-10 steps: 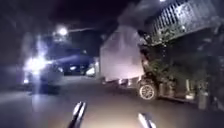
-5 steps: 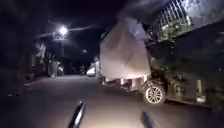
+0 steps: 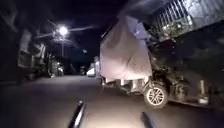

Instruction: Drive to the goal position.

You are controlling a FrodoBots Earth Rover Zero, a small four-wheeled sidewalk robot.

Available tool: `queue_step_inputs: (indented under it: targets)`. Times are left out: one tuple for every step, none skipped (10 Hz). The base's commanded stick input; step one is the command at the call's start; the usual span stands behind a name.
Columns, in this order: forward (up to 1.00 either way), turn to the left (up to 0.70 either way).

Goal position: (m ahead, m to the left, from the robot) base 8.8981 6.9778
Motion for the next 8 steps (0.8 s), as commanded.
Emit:
queue_step_inputs:
  targets:
    - [1.00, 0.42]
    - [1.00, 0.42]
    - [1.00, 0.42]
    - [1.00, 0.42]
    - [1.00, 0.42]
    - [1.00, 0.42]
    - [1.00, 0.42]
    - [1.00, 0.23]
